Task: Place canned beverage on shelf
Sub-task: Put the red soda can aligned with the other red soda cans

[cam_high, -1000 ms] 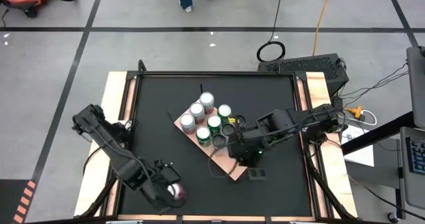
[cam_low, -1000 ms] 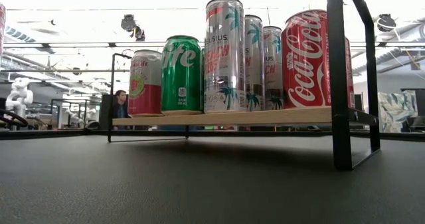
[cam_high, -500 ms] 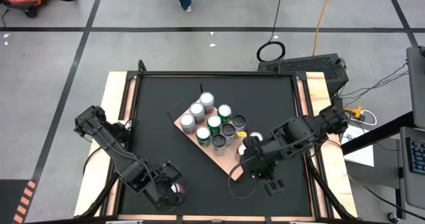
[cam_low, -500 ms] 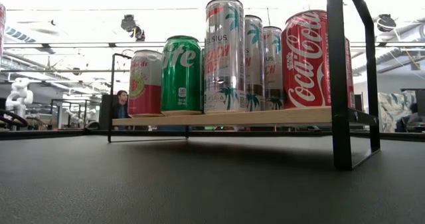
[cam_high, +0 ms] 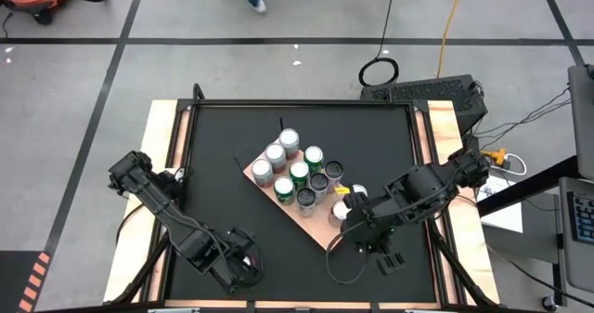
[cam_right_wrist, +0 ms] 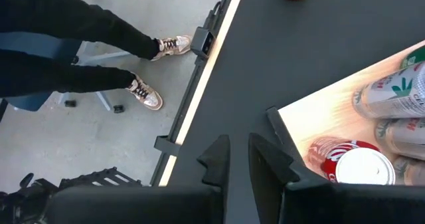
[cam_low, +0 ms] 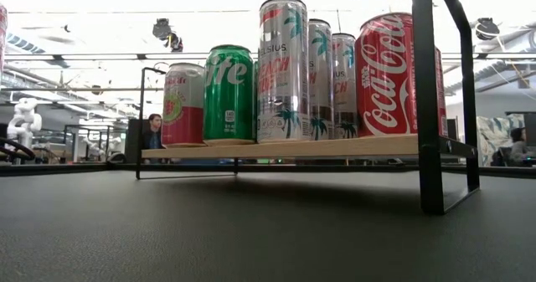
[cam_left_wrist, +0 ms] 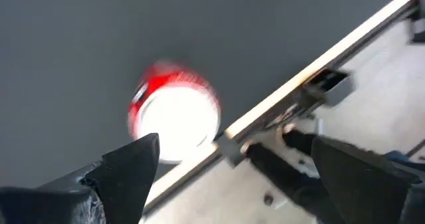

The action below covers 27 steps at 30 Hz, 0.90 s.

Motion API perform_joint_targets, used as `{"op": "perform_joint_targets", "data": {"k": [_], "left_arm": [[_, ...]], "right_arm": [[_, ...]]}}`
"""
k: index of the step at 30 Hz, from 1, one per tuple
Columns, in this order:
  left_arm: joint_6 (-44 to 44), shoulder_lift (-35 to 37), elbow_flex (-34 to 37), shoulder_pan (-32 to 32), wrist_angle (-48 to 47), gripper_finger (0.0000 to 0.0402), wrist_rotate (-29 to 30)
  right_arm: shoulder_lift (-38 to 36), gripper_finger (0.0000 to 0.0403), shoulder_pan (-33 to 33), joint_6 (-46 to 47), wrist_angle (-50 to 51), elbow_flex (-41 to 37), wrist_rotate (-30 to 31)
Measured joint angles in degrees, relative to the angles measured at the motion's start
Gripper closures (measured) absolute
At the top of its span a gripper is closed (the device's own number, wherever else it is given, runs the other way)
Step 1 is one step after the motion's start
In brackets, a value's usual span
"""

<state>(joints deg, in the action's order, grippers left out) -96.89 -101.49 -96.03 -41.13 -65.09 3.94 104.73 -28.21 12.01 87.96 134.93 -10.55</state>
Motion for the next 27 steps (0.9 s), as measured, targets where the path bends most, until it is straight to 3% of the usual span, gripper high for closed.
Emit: {"op": "perform_joint_targets", "data": {"k": [4, 8, 27], "left_arm": [[-4.76, -0.07, 0.0, -0.12, -0.8, 0.0006, -4.19], [-13.68, 0.24, 0.0, 0.39, -3.58, 0.0006, -3.2], [-25.26, -6.3, -0.02, 0.7, -4.17, 0.0006, -3.71]], "right_arm": [[-0.01, 0.037, -0.31, -0.27, 0.22, 0.0, 0.01], [-0.01, 0.037, -0.53, -0.28, 0.22, 0.0, 0.07], [-0.01, 0.037, -0.52, -3.65, 0.22, 0.0, 0.06]]}}
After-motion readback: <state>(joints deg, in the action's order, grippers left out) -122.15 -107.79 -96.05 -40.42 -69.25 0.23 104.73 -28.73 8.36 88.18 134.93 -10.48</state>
